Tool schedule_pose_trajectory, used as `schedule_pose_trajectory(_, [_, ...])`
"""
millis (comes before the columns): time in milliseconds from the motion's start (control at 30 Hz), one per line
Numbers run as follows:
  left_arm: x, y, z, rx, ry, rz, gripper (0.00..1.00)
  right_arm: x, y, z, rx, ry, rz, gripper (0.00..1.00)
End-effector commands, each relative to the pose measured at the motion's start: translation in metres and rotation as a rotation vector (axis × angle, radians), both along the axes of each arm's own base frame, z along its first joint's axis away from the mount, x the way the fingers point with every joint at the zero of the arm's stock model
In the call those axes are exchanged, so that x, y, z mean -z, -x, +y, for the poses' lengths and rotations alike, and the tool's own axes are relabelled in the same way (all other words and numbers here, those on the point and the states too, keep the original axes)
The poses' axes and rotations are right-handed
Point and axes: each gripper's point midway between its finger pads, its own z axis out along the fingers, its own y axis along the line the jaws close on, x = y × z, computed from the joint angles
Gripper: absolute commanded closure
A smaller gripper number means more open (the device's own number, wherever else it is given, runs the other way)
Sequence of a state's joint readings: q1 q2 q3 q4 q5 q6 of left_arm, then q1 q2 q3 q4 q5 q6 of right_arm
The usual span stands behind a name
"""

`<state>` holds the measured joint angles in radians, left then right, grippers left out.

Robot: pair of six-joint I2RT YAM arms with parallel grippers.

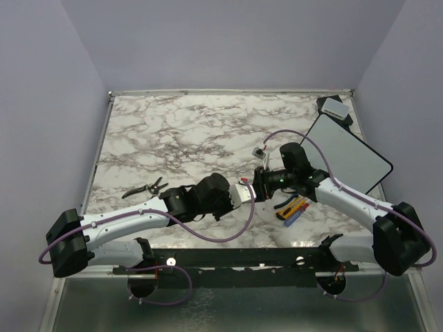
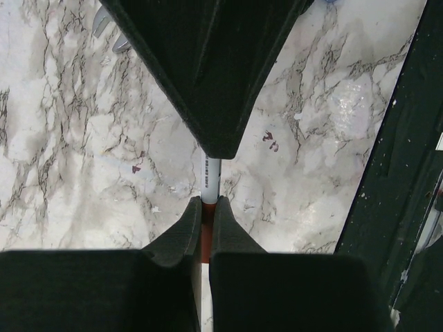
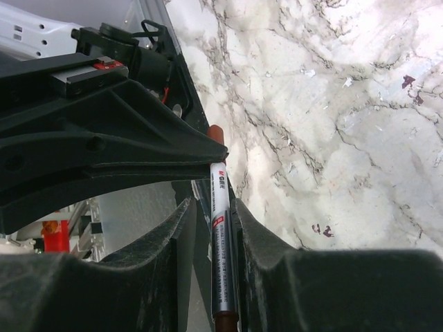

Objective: Write a sentence on the whiteboard
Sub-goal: Open the whiteboard marker at the center of the board.

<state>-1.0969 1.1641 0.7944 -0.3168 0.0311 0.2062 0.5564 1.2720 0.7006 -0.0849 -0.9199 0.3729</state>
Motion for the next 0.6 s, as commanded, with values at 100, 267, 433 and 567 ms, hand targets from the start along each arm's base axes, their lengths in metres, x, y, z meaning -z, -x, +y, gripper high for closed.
schedule_pose_trajectory(100, [-0.003, -0.001, -0.003, 0.002, 0.014, 0.006, 1.00, 0.001, 0.000, 0.005, -0.015, 0.017, -0.018, 0.74])
schedule_pose_trajectory(267, [-0.003, -0.003, -0.003, -0.001, 0.015, 0.009, 1.00, 0.006, 0.000, 0.004, -0.013, 0.026, -0.021, 0.87])
schedule_pose_trajectory(433, [-0.009, -0.013, 0.001, -0.051, 0.034, 0.017, 0.86, 0.003, -0.007, 0.004, 0.047, 0.012, -0.060, 1.00])
schedule_pose_trajectory(567, [-0.031, -0.039, 0.009, -0.154, 0.140, 0.049, 0.21, -0.002, -0.032, 0.002, 0.186, -0.026, -0.168, 1.00])
